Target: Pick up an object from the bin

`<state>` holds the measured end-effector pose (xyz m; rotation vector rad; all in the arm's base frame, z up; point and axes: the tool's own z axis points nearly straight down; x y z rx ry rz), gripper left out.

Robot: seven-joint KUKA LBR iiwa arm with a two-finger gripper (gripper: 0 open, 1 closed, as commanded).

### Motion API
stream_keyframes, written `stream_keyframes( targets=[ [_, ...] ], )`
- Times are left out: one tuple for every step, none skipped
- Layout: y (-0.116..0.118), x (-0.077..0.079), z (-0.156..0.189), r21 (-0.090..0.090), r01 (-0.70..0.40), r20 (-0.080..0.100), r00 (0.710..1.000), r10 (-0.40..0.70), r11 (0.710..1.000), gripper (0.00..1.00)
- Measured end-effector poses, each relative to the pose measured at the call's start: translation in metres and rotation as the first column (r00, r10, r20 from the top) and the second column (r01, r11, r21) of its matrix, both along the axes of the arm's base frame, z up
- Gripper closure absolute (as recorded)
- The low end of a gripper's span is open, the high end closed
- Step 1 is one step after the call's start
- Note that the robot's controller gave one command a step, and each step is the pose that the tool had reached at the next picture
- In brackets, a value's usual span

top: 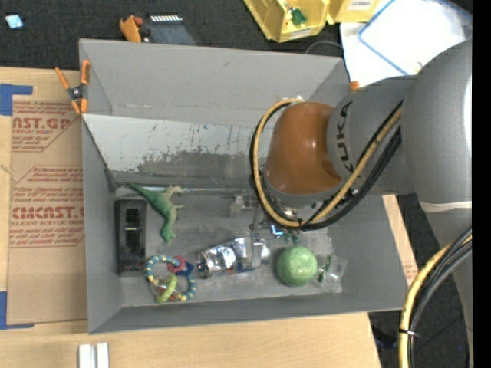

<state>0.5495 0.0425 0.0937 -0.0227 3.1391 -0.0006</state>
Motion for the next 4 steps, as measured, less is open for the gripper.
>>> stream_keyframes(
  targets=[
    [-0.006, -0.034, 0.071, 0.000, -0.170, -0.001, 0.986, 0.170, 0.986, 0.00],
    [0.020, -0.053, 0.004, 0.001, -0.026, 0.000, 1.000, 0.026, 1.000, 0.00],
    [-0.010, -0.044, -0.001, 0.002, 0.040, 0.019, 0.999, -0.040, 0.999, 1.00],
    [-0.010, -0.044, -0.001, 0.002, 0.040, 0.019, 0.999, -0.040, 0.999, 1.00]
  ],
)
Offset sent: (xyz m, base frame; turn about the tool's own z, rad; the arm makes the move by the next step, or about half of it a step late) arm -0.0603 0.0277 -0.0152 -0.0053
